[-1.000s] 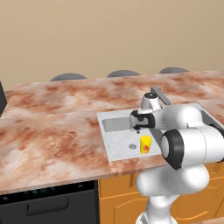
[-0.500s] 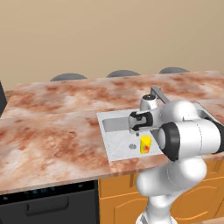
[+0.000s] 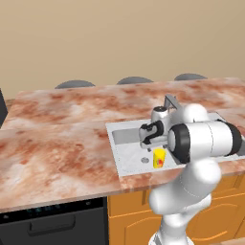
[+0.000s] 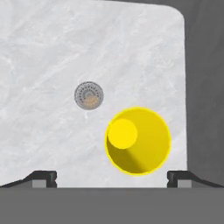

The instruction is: Move any existing items from the left basin to the right basin for drying. Then move the measuring cup from the counter to the left basin of the sink for washing.

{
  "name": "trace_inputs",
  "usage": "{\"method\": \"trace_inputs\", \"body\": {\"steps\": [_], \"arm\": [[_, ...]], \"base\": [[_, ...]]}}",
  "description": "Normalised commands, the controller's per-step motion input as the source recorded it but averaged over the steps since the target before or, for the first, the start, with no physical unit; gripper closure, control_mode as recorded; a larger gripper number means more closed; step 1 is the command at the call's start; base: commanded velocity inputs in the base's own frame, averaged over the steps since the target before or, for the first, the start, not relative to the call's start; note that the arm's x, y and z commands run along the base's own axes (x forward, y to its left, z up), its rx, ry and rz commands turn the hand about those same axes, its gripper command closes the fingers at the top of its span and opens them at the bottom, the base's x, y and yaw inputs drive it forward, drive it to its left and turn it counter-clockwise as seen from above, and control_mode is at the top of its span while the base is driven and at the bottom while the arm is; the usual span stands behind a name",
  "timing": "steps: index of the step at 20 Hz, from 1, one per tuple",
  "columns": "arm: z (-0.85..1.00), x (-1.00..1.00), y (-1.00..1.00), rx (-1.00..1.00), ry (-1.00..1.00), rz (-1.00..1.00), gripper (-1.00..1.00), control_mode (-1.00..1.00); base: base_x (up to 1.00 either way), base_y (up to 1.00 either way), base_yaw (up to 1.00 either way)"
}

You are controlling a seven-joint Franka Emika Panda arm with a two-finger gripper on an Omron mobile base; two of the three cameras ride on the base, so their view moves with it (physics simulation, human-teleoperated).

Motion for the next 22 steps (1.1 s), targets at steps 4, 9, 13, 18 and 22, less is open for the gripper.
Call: {"method": "trace_inputs", "body": {"steps": [4, 9, 13, 18, 22], "arm": [[-0.23, 0.22, 0.0, 0.0, 0.04, 0.0, -1.0, -1.0], [-0.21, 0.1, 0.0, 0.0, 0.01, 0.0, -1.0, -1.0], [-0.17, 0.0, 0.0, 0.0, 0.0, 0.0, -1.0, -1.0], [-0.13, 0.0, 0.0, 0.0, 0.0, 0.0, -1.0, -1.0], [-0.18, 0.0, 0.0, 0.0, 0.0, 0.0, -1.0, -1.0]], "base": [[0.0, 0.0, 0.0], [0.0, 0.0, 0.0], [0.0, 0.0, 0.0], [0.0, 0.0, 0.0], [0.0, 0.0, 0.0]]}}
